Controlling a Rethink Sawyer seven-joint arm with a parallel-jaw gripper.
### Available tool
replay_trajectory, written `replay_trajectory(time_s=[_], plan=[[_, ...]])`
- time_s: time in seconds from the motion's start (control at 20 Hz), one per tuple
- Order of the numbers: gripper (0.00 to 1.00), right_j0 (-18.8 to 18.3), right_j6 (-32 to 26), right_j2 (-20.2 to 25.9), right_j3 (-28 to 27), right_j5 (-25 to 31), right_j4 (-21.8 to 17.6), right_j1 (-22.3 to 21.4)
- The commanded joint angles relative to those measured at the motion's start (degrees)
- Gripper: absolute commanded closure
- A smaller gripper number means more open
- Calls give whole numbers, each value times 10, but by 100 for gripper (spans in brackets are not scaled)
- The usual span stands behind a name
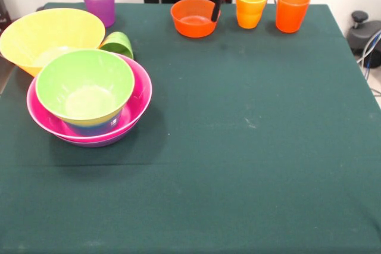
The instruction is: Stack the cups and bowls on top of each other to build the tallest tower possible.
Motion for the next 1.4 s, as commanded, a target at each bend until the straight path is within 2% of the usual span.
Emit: replay_trajectory(time_s=[0.05,0.25,0.55,0.7,1.0,1.2,1.4], plan=[[0,20,66,41,45,18,-2,-50],[0,43,72,34,62,37,10,-80],[0,47,95,68,82,24,23,-92],[0,34,110,99,96,-6,19,-85],[0,37,130,127,107,-34,23,-64],[0,55,139,125,104,-56,30,-38],[0,56,138,127,104,-67,31,-31]])
